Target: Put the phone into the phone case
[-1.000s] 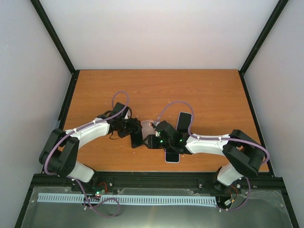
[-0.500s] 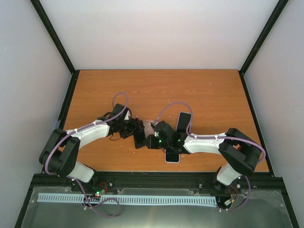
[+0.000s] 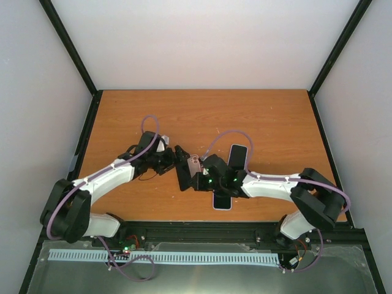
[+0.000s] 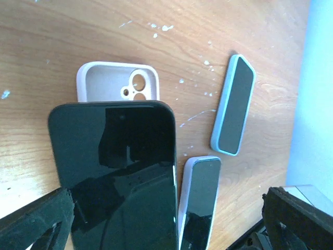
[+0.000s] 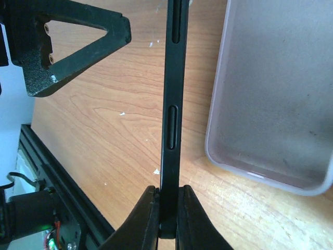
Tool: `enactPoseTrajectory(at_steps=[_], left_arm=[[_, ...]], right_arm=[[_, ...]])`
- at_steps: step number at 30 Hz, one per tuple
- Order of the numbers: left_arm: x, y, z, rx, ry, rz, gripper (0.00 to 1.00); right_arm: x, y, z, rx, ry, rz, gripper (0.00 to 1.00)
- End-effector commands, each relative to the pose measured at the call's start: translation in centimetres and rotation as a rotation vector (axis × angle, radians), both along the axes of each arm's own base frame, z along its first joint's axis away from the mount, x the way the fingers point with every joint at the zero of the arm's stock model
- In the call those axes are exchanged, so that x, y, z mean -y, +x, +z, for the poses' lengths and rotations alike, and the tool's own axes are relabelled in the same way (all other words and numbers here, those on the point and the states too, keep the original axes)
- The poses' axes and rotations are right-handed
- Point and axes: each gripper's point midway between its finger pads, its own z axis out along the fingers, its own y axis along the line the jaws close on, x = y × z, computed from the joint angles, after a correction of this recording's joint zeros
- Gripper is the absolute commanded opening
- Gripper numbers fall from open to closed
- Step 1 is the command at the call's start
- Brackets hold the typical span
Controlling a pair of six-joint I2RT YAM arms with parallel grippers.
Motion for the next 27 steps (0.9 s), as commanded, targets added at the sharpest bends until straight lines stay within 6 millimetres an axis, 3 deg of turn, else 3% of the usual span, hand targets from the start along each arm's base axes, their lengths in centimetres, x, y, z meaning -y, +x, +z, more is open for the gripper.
enactPoseTrajectory(at_steps=[1, 6, 10, 17, 27], left_arm=[[-0.2, 1.0, 3.6, 0.115, -0.038, -0.004, 0.99], [-1.7, 1.5, 5.6, 0.197, -0.042, 0.012, 0.98], [-2.8, 1.9, 5.4, 0.213, -0.037, 0.029, 0.95], [-2.6, 1.9, 3.0, 0.201, -0.055, 0.016, 0.87], [-2.2, 2.2, -0.8, 0.133, -0.041, 0.002, 0.79]], right_arm=[[0.6, 0.6, 3.8, 0.053, 0.082, 0.009, 0.03], [2.3, 1.5, 4.7, 0.057, 0.067, -0.024, 0.03], [3.2, 2.6, 4.5, 0.02, 0.064, -0.043, 0.03], [3.6, 4.0, 3.4, -0.074, 0.068, -0.056, 0.03], [2.5, 4.6, 1.6, -0.15, 0.058, -0.029, 0.03]])
